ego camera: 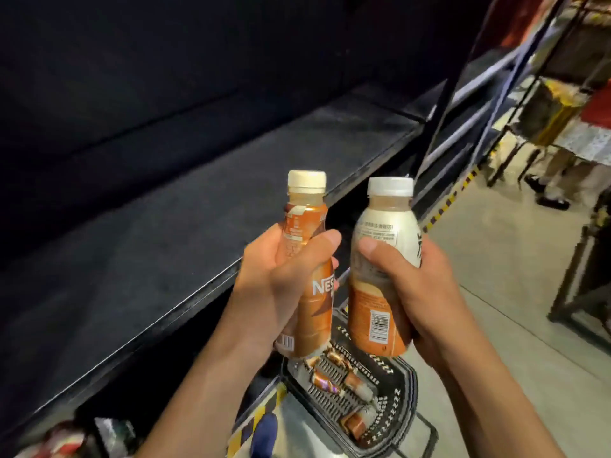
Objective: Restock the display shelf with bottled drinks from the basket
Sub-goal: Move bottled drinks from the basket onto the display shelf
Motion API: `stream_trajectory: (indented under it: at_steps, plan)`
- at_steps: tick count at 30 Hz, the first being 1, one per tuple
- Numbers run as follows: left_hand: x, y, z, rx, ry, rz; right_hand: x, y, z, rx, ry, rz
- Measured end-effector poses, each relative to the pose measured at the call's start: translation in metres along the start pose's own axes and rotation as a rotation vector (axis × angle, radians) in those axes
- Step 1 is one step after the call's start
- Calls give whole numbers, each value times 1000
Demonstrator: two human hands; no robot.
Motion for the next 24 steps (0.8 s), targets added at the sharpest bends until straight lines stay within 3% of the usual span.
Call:
stream_trajectory:
  at_steps: [10, 17, 24]
  plan:
    - [152, 154, 51, -211, -94, 661, -178, 70, -76, 251, 41, -624]
    - [244, 310, 52, -308, -73, 1071, -297, 202, -97, 335, 35, -986]
    - [328, 469, 54, -396, -135, 1367, -393, 359, -108, 385, -29, -1139]
Point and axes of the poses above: each hand's wrist, its own y-axis away from the middle knuckle, its own x-axis out of the back of the hand, z = x × y, the point moved 2 cm from there along -y, towards the middle knuckle, and after that the axes turned 6 degrees about y, right-handed, at the moved point
